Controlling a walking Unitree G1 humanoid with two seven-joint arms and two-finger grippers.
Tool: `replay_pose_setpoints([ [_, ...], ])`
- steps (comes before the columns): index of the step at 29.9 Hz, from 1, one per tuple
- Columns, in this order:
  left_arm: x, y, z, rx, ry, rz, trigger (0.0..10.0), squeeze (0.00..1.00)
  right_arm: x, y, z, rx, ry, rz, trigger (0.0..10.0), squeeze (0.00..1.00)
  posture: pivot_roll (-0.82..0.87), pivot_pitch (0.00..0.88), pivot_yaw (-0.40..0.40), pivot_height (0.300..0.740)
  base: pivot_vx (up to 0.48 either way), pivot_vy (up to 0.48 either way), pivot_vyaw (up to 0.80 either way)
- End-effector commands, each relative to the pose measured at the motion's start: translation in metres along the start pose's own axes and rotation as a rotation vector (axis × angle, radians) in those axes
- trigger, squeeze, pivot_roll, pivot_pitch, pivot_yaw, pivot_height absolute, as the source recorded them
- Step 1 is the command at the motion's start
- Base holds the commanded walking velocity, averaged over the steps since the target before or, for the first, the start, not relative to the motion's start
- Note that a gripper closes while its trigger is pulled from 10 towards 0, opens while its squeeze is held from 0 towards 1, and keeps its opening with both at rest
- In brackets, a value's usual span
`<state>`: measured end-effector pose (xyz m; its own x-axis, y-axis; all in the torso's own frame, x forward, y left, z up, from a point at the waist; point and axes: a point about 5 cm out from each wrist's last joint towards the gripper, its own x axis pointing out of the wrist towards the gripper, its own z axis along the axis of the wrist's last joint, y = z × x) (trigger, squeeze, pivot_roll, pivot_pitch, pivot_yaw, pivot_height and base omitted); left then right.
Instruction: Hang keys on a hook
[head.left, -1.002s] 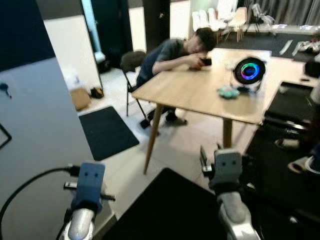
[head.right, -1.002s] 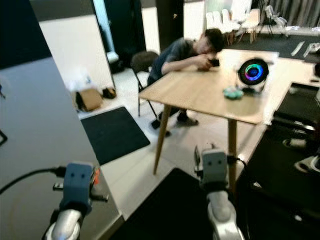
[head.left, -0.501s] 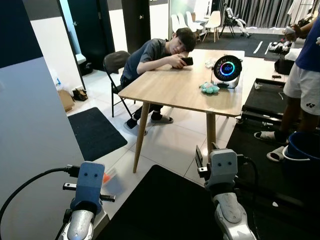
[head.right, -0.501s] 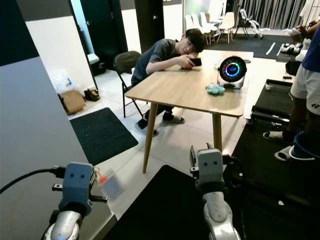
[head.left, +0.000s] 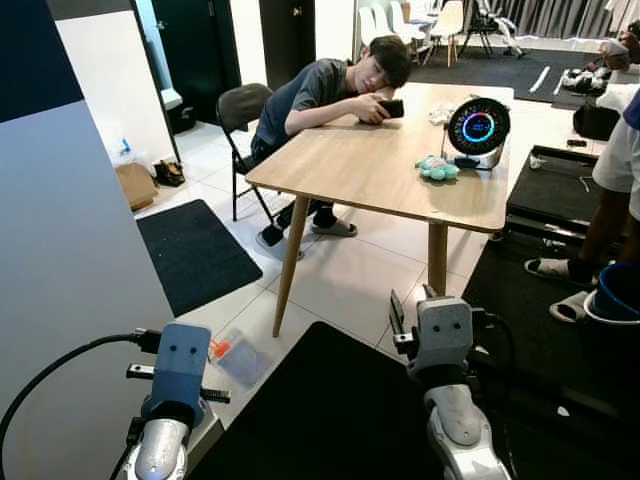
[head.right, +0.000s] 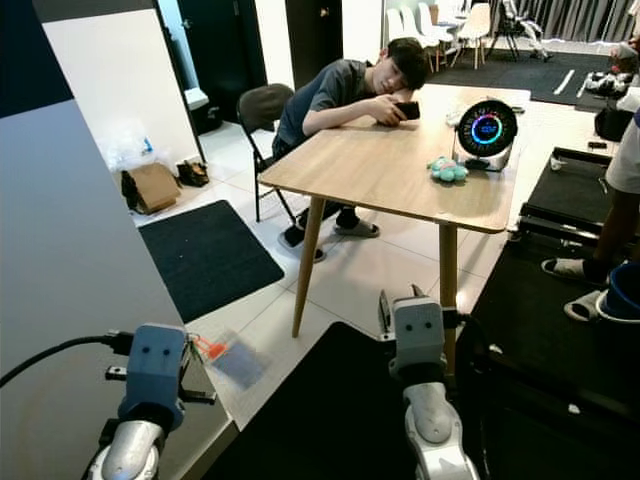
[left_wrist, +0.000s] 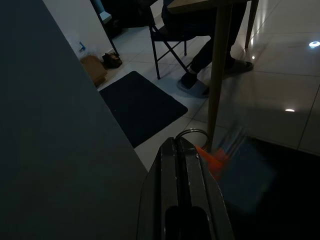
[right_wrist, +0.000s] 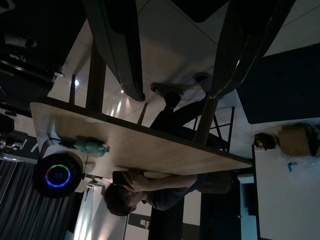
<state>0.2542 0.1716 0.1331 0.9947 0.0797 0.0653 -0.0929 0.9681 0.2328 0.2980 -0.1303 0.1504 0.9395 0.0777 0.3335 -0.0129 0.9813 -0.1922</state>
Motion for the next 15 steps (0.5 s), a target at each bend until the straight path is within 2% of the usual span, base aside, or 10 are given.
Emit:
replay_pose_setpoints([
  [1, -0.0016, 0.0023, -0.0015, 0.041, -0.003, -0.010, 10.0, 0.00, -0.0020, 0.0037, -0.0032, -0.006, 0.006, 0.013, 10.0, 0.00, 0.07, 0.082, 0.068, 0.740, 0.000, 0.000, 0.00],
  [5, -0.0015, 0.0020, -0.0016, 0.041, -0.003, -0.008, 10.0, 0.00, -0.0018, 0.0046, -0.0025, -0.005, 0.001, 0.029, 10.0, 0.00, 0.07, 0.082, 0.067, 0.740, 0.000, 0.000, 0.13],
  [15, -0.0017, 0.0021, -0.0028, 0.042, 0.002, -0.004, 10.0, 0.00, -0.0006, 0.0058, -0.0012, 0.019, -0.003, 0.045, 10.0, 0.00, 0.07, 0.082, 0.065, 0.740, 0.000, 0.000, 0.80],
])
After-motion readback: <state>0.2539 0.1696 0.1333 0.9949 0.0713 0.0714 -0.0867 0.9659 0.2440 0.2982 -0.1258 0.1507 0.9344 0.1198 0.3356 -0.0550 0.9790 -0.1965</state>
